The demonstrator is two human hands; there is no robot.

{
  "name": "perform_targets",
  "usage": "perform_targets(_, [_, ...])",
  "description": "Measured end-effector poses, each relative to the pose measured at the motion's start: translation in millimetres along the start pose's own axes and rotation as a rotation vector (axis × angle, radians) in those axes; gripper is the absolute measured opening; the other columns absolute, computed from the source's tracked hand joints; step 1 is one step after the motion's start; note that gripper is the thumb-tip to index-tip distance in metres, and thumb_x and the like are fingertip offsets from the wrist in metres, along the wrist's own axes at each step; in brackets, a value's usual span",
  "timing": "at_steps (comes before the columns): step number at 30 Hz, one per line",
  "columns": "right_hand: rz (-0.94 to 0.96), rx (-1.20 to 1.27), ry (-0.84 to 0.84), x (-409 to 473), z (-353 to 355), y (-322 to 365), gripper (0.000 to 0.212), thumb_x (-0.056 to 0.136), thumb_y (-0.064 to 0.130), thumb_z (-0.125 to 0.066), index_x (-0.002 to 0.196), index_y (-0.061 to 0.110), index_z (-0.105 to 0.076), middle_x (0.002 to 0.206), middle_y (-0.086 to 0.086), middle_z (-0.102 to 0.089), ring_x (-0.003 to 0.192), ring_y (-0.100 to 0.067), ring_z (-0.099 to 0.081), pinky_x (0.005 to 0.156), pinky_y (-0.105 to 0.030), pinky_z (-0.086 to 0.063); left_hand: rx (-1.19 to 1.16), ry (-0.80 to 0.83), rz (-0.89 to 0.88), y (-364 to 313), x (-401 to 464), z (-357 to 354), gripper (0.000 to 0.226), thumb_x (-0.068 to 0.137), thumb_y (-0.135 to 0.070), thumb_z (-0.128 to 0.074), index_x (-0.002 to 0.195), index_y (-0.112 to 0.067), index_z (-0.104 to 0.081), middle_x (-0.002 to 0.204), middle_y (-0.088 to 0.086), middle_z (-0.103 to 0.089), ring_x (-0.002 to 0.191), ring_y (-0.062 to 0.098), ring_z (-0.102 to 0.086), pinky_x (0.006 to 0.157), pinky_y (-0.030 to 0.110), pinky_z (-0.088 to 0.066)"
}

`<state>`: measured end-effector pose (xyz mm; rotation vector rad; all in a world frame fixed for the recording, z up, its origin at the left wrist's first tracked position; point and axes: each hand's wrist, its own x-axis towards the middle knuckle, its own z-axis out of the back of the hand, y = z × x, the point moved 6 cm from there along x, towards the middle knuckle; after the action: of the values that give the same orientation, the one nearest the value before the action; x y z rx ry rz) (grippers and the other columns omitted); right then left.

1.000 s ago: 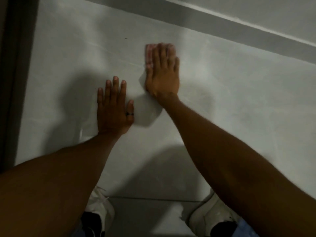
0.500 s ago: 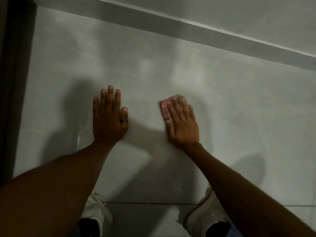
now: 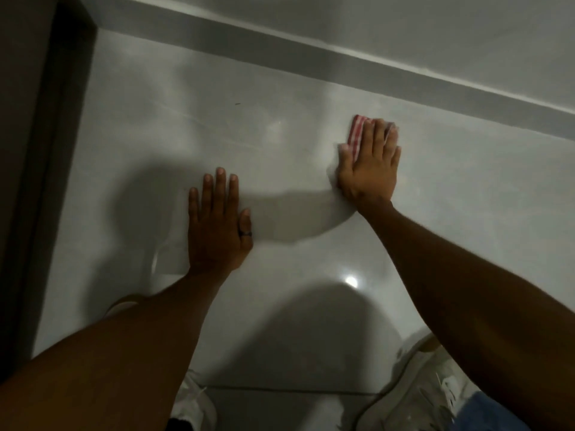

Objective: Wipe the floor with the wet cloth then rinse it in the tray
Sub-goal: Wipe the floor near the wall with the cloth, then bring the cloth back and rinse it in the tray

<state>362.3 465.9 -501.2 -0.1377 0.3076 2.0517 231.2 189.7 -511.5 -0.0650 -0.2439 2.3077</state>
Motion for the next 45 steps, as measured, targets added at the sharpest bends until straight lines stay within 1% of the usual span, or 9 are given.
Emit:
perform_targets(11, [0.502,-0.044,0.122,27.1,-30.0,195.5,0.082,0.103,0.056,-0.028,0.171,0.017,-0.004,0.180,-0.011,0.001,0.166,-0.034,0.006,0.135,-0.052,0.000,0.031,0.026,-0.005,1.5,-1.6,-5.3,0.065,0.112,-0.039,-0.034,0.168,-0.006,-0.034,0.175,0.020,-0.031,0.164,0.041,-0.028,0.133,0.061,-0.023])
perform_targets(20, [0.721,0.063,0.180,-28.2,-44.2,181.6,0.081,0.096,0.034,-0.050,0.169,0.018,-0.019,0.179,-0.006,-0.012,0.167,-0.029,-0.003,0.136,-0.048,-0.004,0.022,0.042,-0.019,5.7,-3.2,-9.3,0.064,0.112,-0.040,-0.036,0.168,-0.008,-0.035,0.175,0.018,-0.033,0.164,0.037,-0.029,0.134,0.056,-0.021])
perform_targets(23, [0.558,0.143,0.426,-83.5,-31.3,148.9,0.078,0.098,0.024,-0.059,0.168,0.018,-0.026,0.179,-0.006,-0.016,0.167,-0.028,-0.007,0.135,-0.046,-0.008,-0.081,0.335,-0.005,10.2,4.5,0.8,0.065,0.111,-0.029,-0.045,0.170,-0.008,-0.028,0.179,0.018,-0.019,0.168,0.037,-0.017,0.136,0.051,-0.014])
perform_targets(25, [0.256,0.365,0.677,-123.2,-1.6,129.6,0.055,0.105,0.023,-0.057,0.158,0.019,-0.046,0.161,-0.016,-0.049,0.142,-0.031,-0.057,0.116,-0.048,-0.047,-0.294,0.647,0.116,13.6,8.9,23.1,0.066,0.111,-0.020,-0.048,0.170,-0.006,-0.024,0.181,0.017,-0.014,0.168,0.034,-0.015,0.135,0.042,-0.014])
perform_targets(27, [-0.230,0.823,0.820,-161.4,47.7,123.0,0.040,0.110,0.024,-0.053,0.149,0.019,-0.054,0.113,-0.019,-0.071,0.072,-0.017,-0.075,0.062,-0.034,-0.061,-0.668,0.880,0.554,9.8,2.3,71.4,0.057,0.111,-0.025,-0.050,0.164,-0.008,-0.039,0.175,0.016,-0.034,0.154,0.031,-0.040,0.124,0.039,-0.033])
perform_targets(29, [-0.558,1.259,0.904,-191.2,104.5,131.0,0.046,0.106,0.004,-0.043,0.151,0.012,-0.054,0.120,-0.018,-0.073,0.082,-0.014,-0.075,0.068,-0.029,-0.060,-1.067,0.961,1.025,-9.1,-15.9,139.7,0.050,0.108,-0.048,-0.053,0.148,-0.019,-0.058,0.154,0.011,-0.060,0.128,0.028,-0.056,0.104,0.042,-0.047])
perform_targets(33, [-0.770,1.711,1.123,-229.8,238.0,188.3,0.035,0.088,0.011,-0.048,0.109,0.001,-0.073,0.109,-0.021,-0.074,0.094,-0.032,-0.075,0.083,-0.039,-0.065,-1.729,0.693,1.318,-34.1,-13.1,282.0,0.050,0.103,-0.056,-0.058,0.124,-0.015,-0.077,0.123,0.011,-0.082,0.112,0.030,-0.078,0.090,0.044,-0.062])
perform_targets(37, [-0.294,1.327,1.173,-212.5,350.0,259.5,0.046,0.111,0.038,-0.045,0.134,0.004,-0.067,0.126,-0.020,-0.075,0.115,-0.035,-0.073,0.103,-0.044,-0.059,-1.789,0.354,1.315,-2.2,19.2,411.0,0.040,0.108,-0.037,-0.057,0.137,-0.012,-0.070,0.132,0.015,-0.078,0.109,0.027,-0.080,0.088,0.041,-0.062])
perform_targets(45, [0.485,0.412,0.456,-110.6,429.2,497.3,0.021,0.095,0.024,-0.065,0.111,0.019,-0.078,0.105,-0.003,-0.080,0.102,-0.026,-0.075,0.086,-0.028,-0.055,-1.711,-0.244,1.097,168.5,131.0,545.6,0.049,0.109,-0.040,-0.058,0.154,-0.021,-0.056,0.140,0.006,-0.073,0.121,0.027,-0.075,0.091,0.047,-0.067])
